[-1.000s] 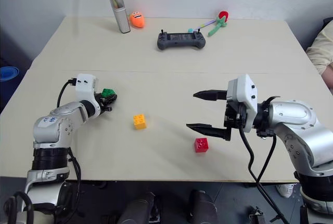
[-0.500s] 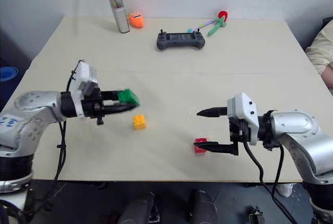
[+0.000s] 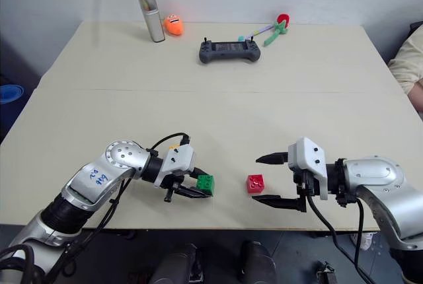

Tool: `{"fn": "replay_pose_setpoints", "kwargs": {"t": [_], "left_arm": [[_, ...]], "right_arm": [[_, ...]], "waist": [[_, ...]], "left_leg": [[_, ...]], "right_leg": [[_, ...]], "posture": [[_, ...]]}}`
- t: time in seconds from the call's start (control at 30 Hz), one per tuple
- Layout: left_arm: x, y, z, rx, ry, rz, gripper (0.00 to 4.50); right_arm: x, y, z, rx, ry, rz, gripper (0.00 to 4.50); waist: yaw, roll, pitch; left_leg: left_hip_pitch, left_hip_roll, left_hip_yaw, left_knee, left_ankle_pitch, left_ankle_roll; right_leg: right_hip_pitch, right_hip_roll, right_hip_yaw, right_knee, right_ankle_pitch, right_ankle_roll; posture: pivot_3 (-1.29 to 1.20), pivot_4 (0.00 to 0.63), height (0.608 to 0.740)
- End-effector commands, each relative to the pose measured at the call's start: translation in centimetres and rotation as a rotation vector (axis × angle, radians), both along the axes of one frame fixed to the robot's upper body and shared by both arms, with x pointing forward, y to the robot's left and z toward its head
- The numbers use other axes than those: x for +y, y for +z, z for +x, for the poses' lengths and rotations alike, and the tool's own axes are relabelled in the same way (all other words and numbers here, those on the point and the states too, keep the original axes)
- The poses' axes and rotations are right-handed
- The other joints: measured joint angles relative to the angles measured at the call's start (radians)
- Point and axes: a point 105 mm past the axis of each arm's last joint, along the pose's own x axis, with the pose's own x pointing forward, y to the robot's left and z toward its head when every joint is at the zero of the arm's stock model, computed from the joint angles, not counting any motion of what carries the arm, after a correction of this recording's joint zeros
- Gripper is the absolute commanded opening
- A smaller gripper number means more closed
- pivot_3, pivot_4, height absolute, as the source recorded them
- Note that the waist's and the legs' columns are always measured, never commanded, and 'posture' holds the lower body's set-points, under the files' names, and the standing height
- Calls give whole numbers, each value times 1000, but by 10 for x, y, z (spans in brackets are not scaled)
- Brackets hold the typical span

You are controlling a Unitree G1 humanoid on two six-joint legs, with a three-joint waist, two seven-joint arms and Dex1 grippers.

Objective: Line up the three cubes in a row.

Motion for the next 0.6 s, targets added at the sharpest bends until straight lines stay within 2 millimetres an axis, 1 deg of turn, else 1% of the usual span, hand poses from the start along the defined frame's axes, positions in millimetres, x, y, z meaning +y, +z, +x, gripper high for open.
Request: {"fn": "replay_pose_setpoints", "kwargs": {"t": [0.03,0.13,0.23,0.4,0.6], "left_arm": [[-2,-2,5,-59,4,11,1516],[-1,-6,7,-87,16,24,1516],[-2,-5,10,-106,28,25,1516],[-7,-7,8,-103,37,22,1516],[-6,-12,6,-86,46,34,1516]], "right_arm": [[-3,8,-3,-60,-9,-18,4500],[-3,9,-4,-61,-24,-8,4500],[-3,9,-5,-60,-24,-5,4500],[-3,8,-5,-59,-28,-6,4500],[-3,10,-3,-63,-32,-7,4500]], "waist": [[-1,0,0],[-1,0,0],[-1,0,0],[2,0,0],[0,0,0]], "left_leg": [[0,0,0,0,0,0],[0,0,0,0,0,0],[0,0,0,0,0,0],[0,0,-1,0,0,0],[0,0,-1,0,0,0]], "right_leg": [[0,0,0,0,0,0],[0,0,0,0,0,0],[0,-1,0,0,0,0],[0,-1,0,0,0,0],[0,-1,0,0,0,0]], "posture": [[0,150,740],[0,150,740],[0,150,740],[0,150,740],[0,150,740]]}}
